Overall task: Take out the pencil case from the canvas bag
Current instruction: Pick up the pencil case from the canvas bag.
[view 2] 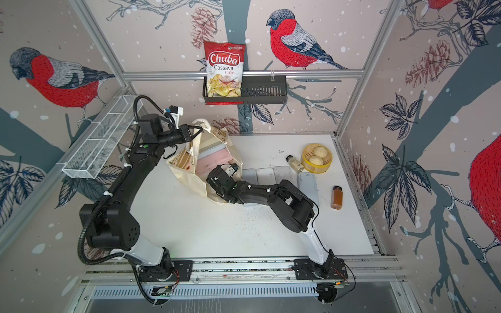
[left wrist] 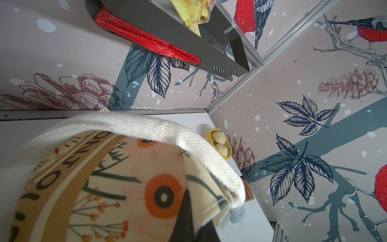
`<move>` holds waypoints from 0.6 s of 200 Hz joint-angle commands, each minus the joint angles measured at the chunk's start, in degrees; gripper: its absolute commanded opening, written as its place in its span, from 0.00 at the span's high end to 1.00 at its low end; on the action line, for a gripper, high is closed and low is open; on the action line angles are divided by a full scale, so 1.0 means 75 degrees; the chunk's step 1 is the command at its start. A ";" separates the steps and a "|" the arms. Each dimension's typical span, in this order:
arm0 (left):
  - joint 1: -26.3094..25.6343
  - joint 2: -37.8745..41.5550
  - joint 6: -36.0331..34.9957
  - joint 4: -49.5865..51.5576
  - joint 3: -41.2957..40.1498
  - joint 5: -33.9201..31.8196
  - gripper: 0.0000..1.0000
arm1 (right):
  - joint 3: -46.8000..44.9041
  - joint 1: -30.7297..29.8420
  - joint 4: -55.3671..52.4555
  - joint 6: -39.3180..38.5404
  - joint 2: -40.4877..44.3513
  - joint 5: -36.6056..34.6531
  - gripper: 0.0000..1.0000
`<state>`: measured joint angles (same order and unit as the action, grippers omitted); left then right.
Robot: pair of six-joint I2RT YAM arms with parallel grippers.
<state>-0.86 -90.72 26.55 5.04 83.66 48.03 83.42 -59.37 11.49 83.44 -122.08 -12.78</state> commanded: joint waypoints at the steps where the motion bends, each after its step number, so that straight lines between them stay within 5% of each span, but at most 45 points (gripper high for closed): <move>1: 0.0013 0.0014 0.0056 -0.0823 0.0008 0.0235 1.00 | 0.0107 -0.0014 0.0012 0.0201 -0.0155 -0.0256 0.44; 120: 0.0005 -0.0056 0.0047 -0.0836 -0.0017 0.0223 1.00 | -0.0578 0.0076 0.2278 0.0465 -0.0118 -0.0519 0.49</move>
<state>-0.86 -91.11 26.70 4.64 83.46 48.29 80.31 -58.89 22.63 85.82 -123.96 -14.13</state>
